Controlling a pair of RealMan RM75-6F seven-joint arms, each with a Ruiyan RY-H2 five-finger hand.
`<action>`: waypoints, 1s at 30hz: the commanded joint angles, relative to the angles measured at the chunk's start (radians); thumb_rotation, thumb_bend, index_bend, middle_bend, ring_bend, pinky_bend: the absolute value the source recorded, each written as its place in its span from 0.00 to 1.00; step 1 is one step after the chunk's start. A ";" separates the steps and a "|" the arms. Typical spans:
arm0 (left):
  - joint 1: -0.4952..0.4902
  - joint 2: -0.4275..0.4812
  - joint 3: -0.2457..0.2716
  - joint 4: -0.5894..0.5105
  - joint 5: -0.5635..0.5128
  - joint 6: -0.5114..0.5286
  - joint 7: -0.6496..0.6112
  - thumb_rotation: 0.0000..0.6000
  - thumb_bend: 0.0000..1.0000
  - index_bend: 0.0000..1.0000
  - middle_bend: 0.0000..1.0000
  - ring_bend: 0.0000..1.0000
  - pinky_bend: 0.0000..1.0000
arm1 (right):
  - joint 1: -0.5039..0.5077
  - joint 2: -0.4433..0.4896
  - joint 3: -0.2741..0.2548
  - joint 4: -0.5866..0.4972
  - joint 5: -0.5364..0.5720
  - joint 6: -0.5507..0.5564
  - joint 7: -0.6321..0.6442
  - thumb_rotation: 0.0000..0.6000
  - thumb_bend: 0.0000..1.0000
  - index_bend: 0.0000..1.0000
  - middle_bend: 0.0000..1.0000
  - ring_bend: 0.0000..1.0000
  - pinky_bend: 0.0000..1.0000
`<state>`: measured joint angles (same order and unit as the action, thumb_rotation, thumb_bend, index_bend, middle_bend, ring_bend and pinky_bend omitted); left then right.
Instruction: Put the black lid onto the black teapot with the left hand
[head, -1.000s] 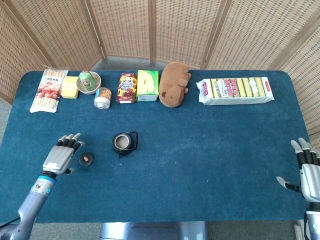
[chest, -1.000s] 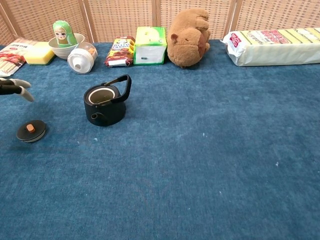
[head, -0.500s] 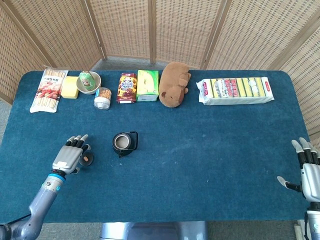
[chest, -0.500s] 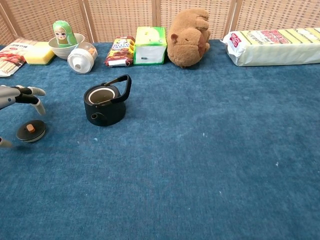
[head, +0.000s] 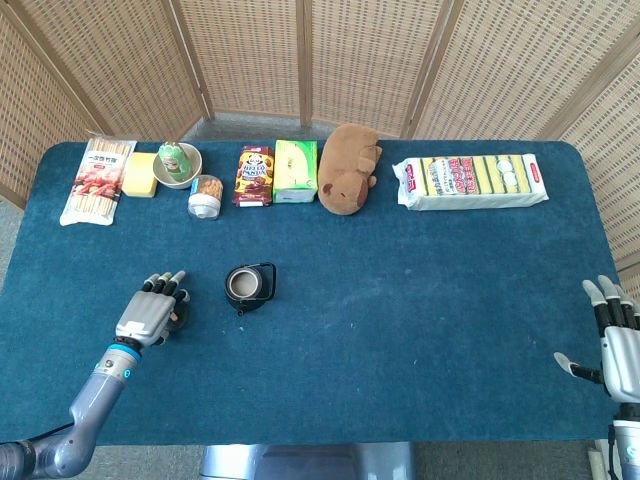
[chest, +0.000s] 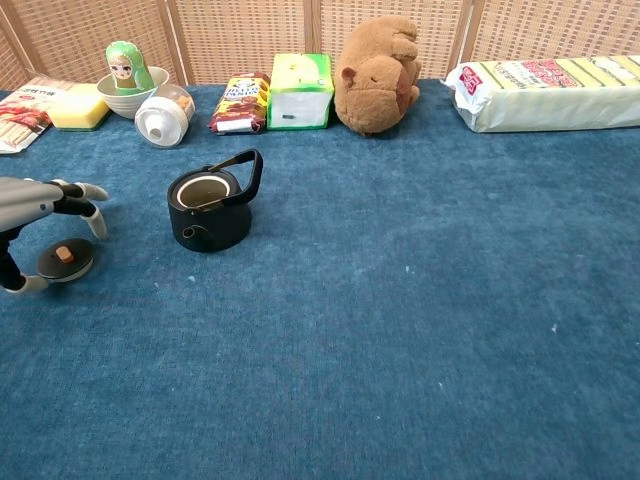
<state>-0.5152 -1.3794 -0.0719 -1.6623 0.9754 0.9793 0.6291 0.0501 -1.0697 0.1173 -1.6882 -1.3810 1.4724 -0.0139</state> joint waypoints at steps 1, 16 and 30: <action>-0.003 -0.001 0.004 -0.004 -0.005 0.006 0.004 1.00 0.31 0.26 0.00 0.00 0.06 | 0.000 0.001 0.000 0.000 -0.001 0.001 0.000 1.00 0.10 0.05 0.00 0.00 0.00; -0.013 -0.001 0.029 -0.011 -0.024 0.033 0.020 1.00 0.32 0.34 0.00 0.00 0.06 | 0.000 0.004 -0.001 -0.002 0.001 -0.003 0.008 1.00 0.10 0.05 0.00 0.00 0.00; -0.014 0.027 0.030 -0.044 -0.004 0.066 -0.011 1.00 0.32 0.35 0.00 0.00 0.06 | 0.002 0.004 -0.001 -0.001 0.003 -0.008 0.007 1.00 0.10 0.05 0.00 0.00 0.00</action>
<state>-0.5300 -1.3557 -0.0400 -1.7030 0.9648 1.0415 0.6254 0.0517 -1.0661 0.1157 -1.6893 -1.3779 1.4646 -0.0068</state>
